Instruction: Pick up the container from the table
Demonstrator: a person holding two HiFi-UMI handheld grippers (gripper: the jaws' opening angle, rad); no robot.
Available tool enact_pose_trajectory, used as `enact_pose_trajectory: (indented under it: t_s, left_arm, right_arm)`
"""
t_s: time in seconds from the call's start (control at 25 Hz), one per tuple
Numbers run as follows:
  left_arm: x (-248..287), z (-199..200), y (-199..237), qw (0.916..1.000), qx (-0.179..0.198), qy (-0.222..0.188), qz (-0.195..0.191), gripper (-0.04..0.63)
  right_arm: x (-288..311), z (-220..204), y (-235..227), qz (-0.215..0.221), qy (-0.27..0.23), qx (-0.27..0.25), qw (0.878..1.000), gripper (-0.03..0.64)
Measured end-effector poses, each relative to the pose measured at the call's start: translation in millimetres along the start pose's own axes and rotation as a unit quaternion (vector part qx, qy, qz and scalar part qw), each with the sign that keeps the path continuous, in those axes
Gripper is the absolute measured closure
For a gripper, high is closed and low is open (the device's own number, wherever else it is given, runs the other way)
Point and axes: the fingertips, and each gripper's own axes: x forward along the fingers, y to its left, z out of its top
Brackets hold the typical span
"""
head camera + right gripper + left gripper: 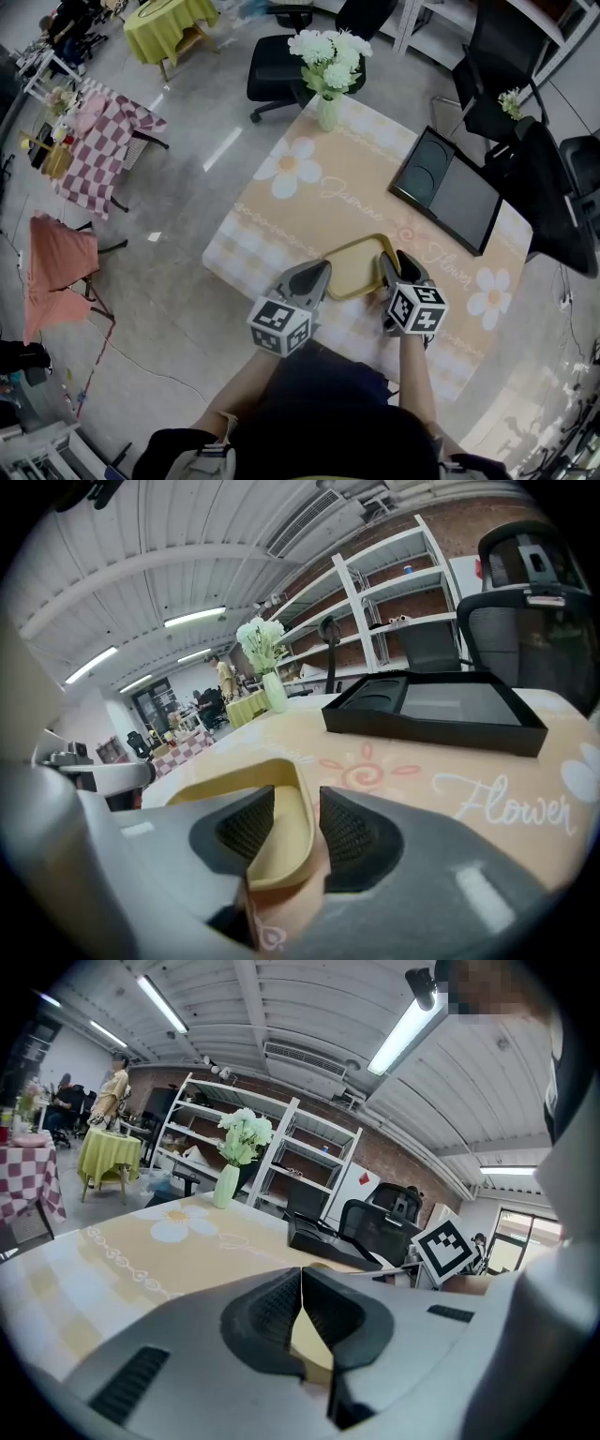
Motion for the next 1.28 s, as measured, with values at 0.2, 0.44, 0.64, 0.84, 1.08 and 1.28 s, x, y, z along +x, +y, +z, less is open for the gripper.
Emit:
enact_pose_trajectory:
  t_s: [0.2, 0.44, 0.64, 0.84, 1.08, 1.28]
  left_arm:
    - [0, -2, 2, 1.0, -0.004, 0.002, 0.006, 0.584]
    - [0, -3, 4, 0.9999, -0.007, 0.001, 0.009, 0.584]
    - [-2, -3, 4, 0.9999, -0.005, 0.0, 0.011, 0.584]
    - [-5, -2, 5, 0.9999, -0.004, -0.005, 0.013, 0.584]
    - [-10, 1, 5, 0.9998, -0.001, -0.012, 0.017, 0.584]
    - [-14, 5, 1, 0.9996, 0.006, -0.022, 0.014, 0.584]
  right_arm:
    - [7, -9, 1, 0.01, 0.026, 0.006, 1.0, 0.469]
    - [9, -11, -4, -0.007, 0.034, 0.004, 0.999, 0.524]
    - [8, -11, -8, -0.016, 0.037, 0.005, 0.999, 0.58]
    - [9, -11, -9, -0.023, 0.033, 0.007, 0.999, 0.584]
    - [1, -2, -10, -0.033, 0.013, 0.005, 0.999, 0.603]
    - [-9, 6, -13, -0.046, -0.006, 0.007, 0.999, 0.603]
